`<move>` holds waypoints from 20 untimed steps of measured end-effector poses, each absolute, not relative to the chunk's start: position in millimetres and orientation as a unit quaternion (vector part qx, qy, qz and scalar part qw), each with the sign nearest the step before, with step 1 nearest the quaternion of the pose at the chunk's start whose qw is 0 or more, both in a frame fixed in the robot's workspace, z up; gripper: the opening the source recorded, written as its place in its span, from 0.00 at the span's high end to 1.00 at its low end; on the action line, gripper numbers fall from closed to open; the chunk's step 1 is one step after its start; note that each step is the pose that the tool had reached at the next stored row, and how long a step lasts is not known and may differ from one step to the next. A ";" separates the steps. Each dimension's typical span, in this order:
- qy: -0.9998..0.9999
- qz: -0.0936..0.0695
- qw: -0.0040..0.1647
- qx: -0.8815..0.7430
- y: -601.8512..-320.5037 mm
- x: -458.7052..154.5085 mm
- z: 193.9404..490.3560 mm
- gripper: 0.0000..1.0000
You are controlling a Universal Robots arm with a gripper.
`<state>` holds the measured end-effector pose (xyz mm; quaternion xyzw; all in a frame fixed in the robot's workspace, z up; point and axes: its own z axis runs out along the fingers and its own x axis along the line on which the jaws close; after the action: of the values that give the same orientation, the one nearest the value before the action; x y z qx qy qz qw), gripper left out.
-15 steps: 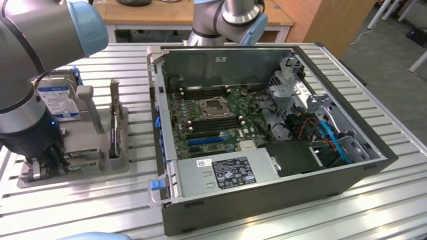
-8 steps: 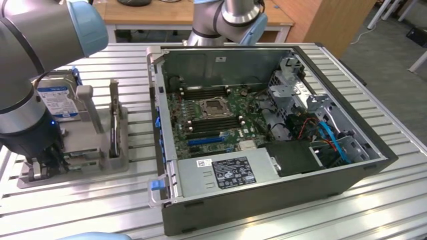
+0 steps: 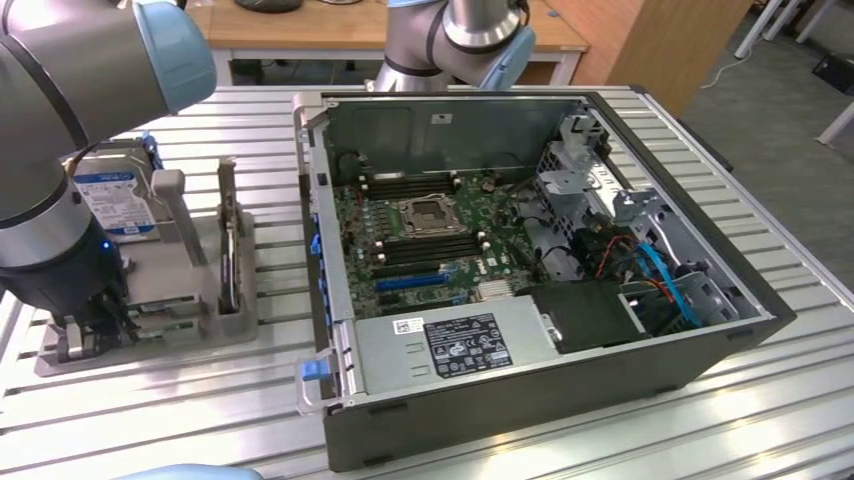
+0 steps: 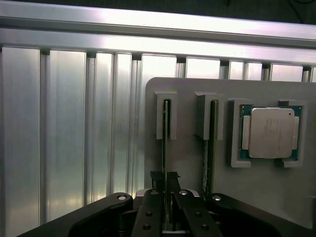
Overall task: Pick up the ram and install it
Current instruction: 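Pick up the ram and move it above insertion slot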
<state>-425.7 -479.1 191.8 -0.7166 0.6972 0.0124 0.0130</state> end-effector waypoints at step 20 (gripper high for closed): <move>0.697 0.017 0.018 -0.717 -479.5 -425.7 232.4 0.86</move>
<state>-425.7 -479.5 232.4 -0.7165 0.6971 0.0173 0.0181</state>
